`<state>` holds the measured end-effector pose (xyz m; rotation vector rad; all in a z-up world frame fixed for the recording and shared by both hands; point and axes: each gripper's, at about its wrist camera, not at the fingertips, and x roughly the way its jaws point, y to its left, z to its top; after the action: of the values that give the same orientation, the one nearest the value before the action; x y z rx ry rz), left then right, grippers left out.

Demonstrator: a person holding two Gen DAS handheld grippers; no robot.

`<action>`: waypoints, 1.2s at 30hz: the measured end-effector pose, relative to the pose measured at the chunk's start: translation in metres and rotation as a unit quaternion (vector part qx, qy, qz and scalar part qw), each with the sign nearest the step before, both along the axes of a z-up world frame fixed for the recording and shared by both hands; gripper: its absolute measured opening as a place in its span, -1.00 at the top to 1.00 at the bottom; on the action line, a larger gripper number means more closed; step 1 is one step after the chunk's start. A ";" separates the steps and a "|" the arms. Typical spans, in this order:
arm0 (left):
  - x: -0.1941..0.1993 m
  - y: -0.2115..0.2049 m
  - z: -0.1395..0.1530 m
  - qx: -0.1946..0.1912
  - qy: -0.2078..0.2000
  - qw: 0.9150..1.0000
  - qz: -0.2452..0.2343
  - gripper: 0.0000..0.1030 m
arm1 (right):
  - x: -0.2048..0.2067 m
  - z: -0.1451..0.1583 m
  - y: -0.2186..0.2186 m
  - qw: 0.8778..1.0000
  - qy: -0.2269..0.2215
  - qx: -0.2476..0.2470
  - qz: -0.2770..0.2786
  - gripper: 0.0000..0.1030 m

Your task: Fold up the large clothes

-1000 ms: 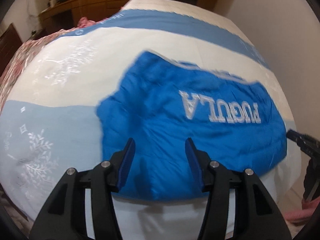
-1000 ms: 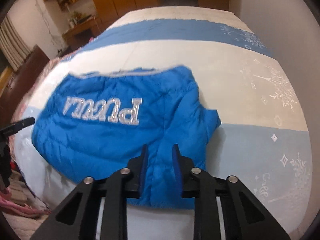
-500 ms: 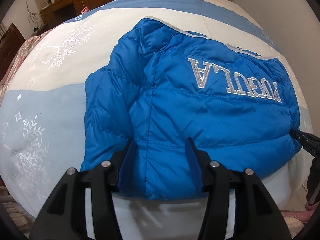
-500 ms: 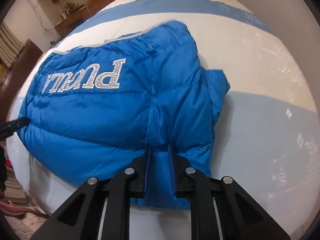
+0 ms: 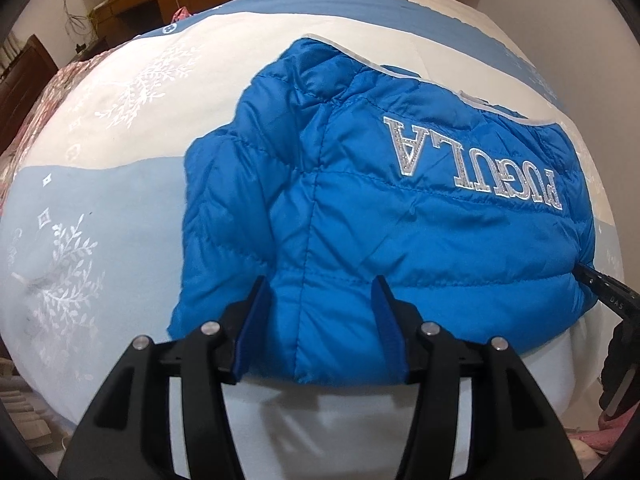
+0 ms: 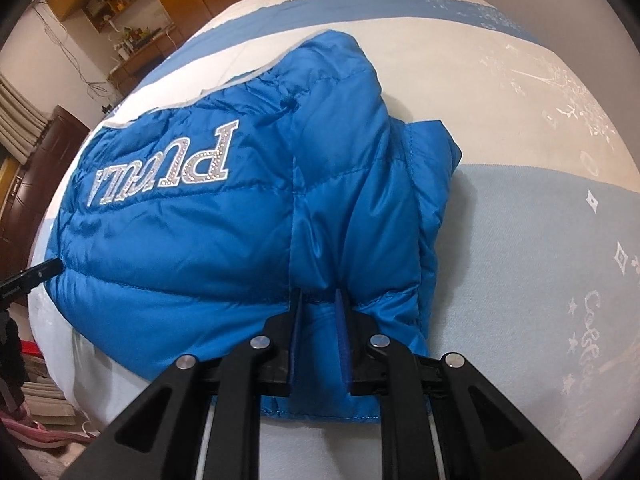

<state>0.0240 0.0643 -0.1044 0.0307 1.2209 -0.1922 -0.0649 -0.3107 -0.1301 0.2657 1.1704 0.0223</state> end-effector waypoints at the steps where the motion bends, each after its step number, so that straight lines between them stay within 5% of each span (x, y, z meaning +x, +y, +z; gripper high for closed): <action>1: -0.002 0.001 0.002 0.004 -0.001 1.000 0.003 -0.14 | 0.000 0.001 0.000 1.000 0.001 0.001 0.000 0.71; 10: -0.018 0.037 0.018 0.018 0.009 0.998 0.057 -0.36 | 0.007 0.004 -0.002 1.000 0.012 0.009 0.002 0.69; 24: -0.017 0.064 -0.023 -0.106 0.056 0.986 0.115 -0.38 | 0.012 0.003 0.001 1.000 0.026 0.002 0.013 0.69; 31: -0.006 0.085 -0.038 -0.204 0.064 0.965 0.150 -0.40 | 0.014 0.002 0.004 0.999 0.029 -0.002 0.017 0.69; 36: -0.016 0.111 -0.048 -0.306 0.059 0.929 0.203 -0.39 | 0.014 0.002 0.003 0.999 0.028 -0.001 0.017 0.68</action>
<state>0.0082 0.1756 -0.1520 -0.7813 1.2140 -0.2065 -0.0514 -0.3076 -0.1284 0.2448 1.2299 0.0436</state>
